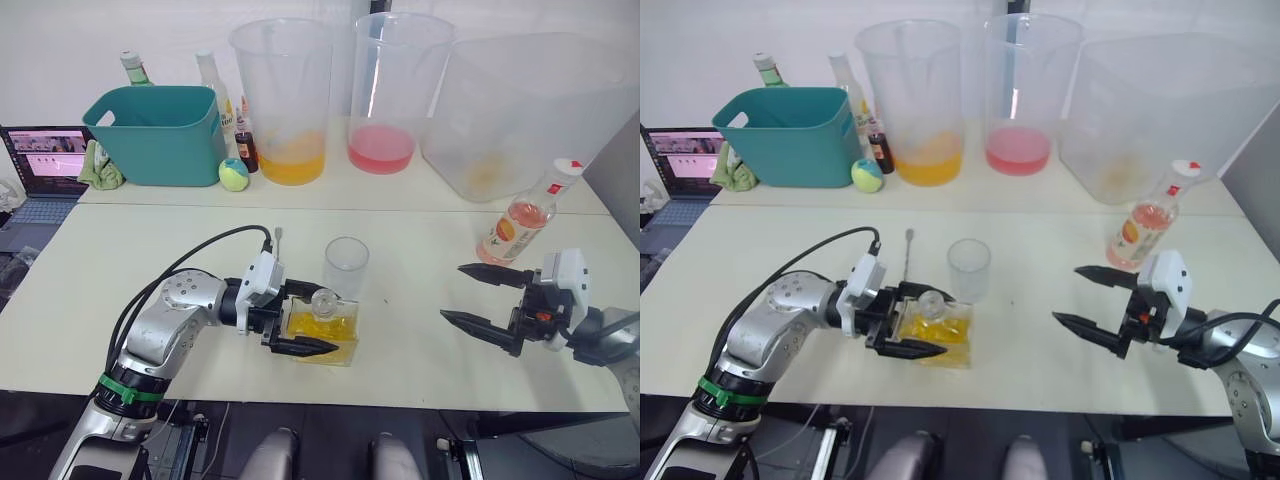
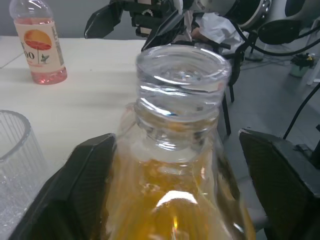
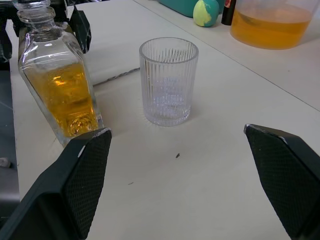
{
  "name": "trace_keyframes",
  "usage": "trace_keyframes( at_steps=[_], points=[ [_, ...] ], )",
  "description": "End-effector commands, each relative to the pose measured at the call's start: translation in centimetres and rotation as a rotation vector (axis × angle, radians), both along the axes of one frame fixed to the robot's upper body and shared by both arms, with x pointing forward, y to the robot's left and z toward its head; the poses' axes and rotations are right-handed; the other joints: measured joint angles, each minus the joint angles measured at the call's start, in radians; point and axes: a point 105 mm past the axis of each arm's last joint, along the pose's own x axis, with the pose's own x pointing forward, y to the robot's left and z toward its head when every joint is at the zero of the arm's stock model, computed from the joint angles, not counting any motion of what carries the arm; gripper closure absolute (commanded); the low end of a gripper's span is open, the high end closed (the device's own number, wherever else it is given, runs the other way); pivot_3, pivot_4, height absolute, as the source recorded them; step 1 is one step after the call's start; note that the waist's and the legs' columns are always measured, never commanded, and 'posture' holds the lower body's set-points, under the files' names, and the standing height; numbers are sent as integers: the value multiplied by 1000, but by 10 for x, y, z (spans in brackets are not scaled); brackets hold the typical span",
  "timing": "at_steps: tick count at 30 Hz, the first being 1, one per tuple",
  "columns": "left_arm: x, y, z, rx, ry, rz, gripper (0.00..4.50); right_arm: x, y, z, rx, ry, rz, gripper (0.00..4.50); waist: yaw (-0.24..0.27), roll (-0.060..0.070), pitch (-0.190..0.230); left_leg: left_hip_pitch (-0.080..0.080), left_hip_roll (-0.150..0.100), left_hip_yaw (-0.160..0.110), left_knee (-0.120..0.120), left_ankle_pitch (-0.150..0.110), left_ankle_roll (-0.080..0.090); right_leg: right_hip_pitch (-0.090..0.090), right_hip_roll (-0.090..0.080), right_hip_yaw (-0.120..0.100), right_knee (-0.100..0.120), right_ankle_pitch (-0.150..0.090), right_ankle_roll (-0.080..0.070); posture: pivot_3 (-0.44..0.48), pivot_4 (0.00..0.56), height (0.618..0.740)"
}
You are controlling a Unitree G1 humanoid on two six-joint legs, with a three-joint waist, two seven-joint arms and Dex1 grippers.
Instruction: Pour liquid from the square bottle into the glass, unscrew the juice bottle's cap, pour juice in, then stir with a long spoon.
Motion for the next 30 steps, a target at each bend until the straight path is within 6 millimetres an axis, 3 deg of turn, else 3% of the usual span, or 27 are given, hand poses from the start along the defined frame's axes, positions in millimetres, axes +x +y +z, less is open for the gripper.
trace_keyframes(
  at_steps=[1,5,19,30],
  points=[
    [1,-2,0,-7,-15,-1,1692,-2,9,10,5,-33,29,0,0,0,0,0,0,0,0,0,0,0,0,0,0,0,0,0,150,729],
    [2,-2,0,-11,-18,1,1696,-5,19,11,8,-29,63,0,1,0,0,0,0,0,0,0,0,0,0,0,0,0,0,0,150,729],
    [5,2,-10,34,-30,0,1696,-27,120,31,62,47,366,0,-1,0,0,0,0,-2,0,0,0,0,0,0,0,0,0,0,150,729],
    [6,3,-11,46,-27,-2,1696,-25,153,35,44,-49,425,0,-2,1,-1,1,0,-2,-1,0,0,0,0,0,0,0,0,0,150,729]
  ],
)
